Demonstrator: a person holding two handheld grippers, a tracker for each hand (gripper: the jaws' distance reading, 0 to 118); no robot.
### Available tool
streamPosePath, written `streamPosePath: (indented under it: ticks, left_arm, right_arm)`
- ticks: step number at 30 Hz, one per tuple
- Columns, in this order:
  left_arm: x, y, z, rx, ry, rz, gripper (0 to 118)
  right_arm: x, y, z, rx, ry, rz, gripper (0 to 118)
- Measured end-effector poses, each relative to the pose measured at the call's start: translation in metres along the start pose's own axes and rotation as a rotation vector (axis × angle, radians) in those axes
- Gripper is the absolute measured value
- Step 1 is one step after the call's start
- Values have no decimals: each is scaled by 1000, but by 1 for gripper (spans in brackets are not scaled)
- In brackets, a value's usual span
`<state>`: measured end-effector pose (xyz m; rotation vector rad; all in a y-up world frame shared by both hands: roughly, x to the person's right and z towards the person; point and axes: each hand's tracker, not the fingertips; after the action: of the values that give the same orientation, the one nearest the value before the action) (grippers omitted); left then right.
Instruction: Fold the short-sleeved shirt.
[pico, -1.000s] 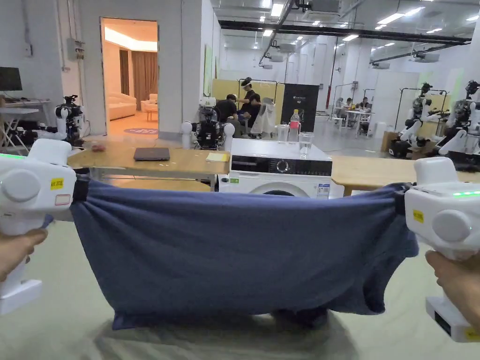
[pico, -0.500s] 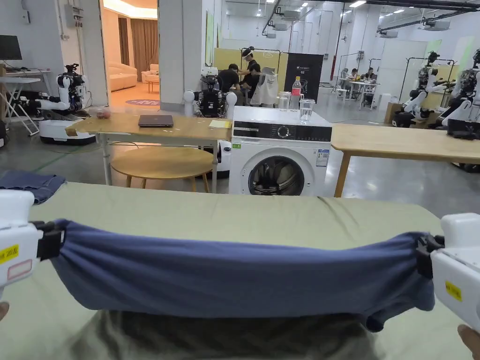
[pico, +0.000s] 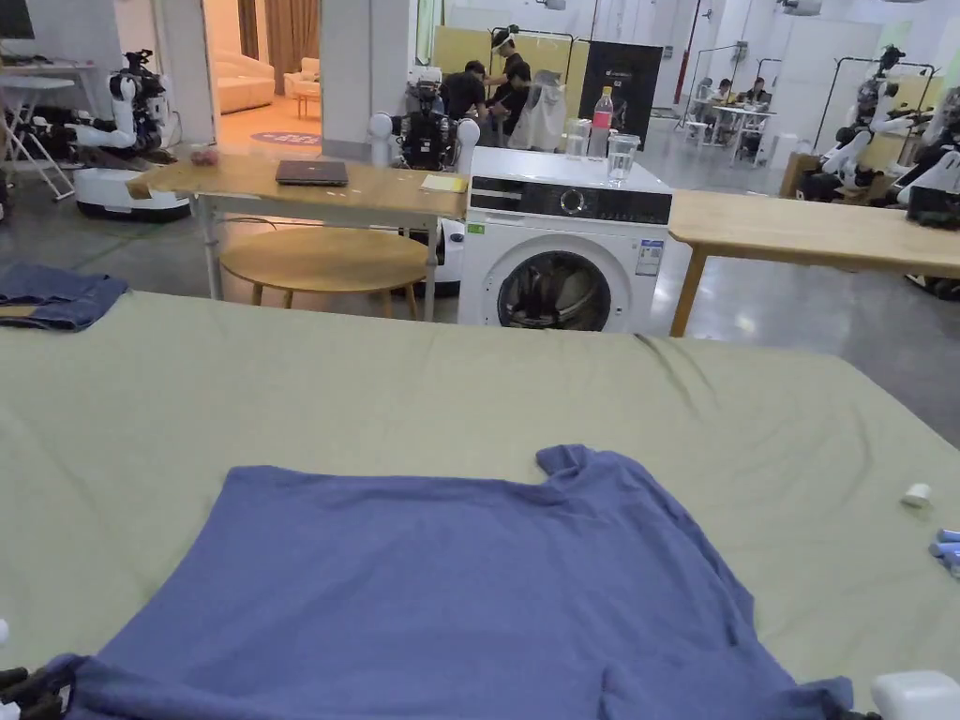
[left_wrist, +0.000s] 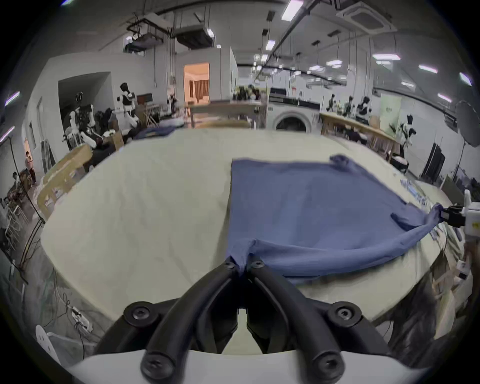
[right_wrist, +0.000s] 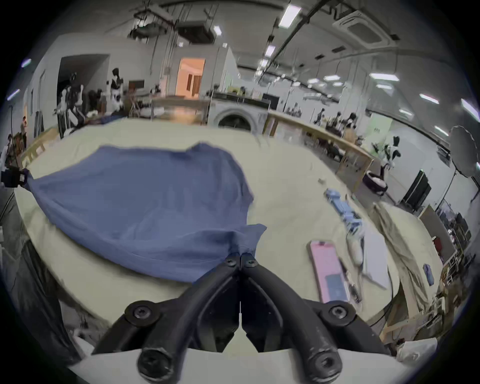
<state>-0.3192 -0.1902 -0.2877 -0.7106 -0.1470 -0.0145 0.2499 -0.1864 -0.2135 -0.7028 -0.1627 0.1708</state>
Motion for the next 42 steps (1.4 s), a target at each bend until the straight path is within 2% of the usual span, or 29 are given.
streamPosePath:
  ticks: [6,13,14,15,16,17,18,21,23,28,29,30,31,32,33,34,35,36,37,39,42]
  left_arm:
    - [7,-33,-39,-169,10,-31,0]
    - [10,-42,-58,-223,9,-54,0]
    - [10,-41,-58,-226,10,-46,0]
    - [10,-39,-57,-229,10,-40,2]
    - [11,-37,-55,-232,11,-33,9]
    - [10,-33,-53,-232,25,-28,21]
    - [11,-29,-50,-225,46,-24,44]
    - [12,-11,-38,-127,38,15,51]
    - [19,5,-30,-30,7,43,51]
    - [54,43,-25,176,6,-19,51]
    - [62,50,-26,223,1,-31,51]
    - [69,54,-25,262,-1,-37,50]
    - [79,60,-24,306,1,-47,50]
    - [87,65,-23,346,7,-59,50]
    - [92,68,-25,375,19,-67,48]
    - [99,72,-24,410,24,-83,39]
    - [105,74,-24,425,33,-97,26]
    - [112,77,-24,445,48,-114,7]
    - [119,80,-26,461,73,-121,0]
    - [123,82,-25,470,65,-122,0]
    - [125,87,-23,464,37,-109,0]
  right_arm:
    - [-4,-36,-52,-194,27,41,0]
    - [-8,-39,-64,-225,44,29,0]
    - [-8,-37,-63,-223,45,28,5]
    - [-9,-35,-61,-220,38,31,21]
    - [-4,-35,-65,-213,10,36,38]
    - [-2,-30,-60,-192,-17,32,54]
    - [-1,-25,-55,-160,-28,20,58]
    - [2,7,-31,-74,-21,-53,58]
    - [0,24,-24,-1,-24,-115,58]
    - [-21,54,-32,206,-9,-220,58]
    - [-27,60,-32,250,-1,-244,55]
    - [-31,65,-32,284,1,-258,45]
    - [-38,70,-33,326,2,-266,45]
    - [-48,76,-26,359,-6,-268,40]
    - [-53,80,-25,386,-8,-268,31]
    - [-58,83,-24,420,8,-276,19]
    - [-62,86,-22,442,21,-279,14]
    - [-67,88,-22,462,43,-273,9]
    - [-73,91,-22,476,47,-257,0]
    - [-82,95,-21,496,21,-222,0]
    - [-93,102,-17,486,36,-203,0]
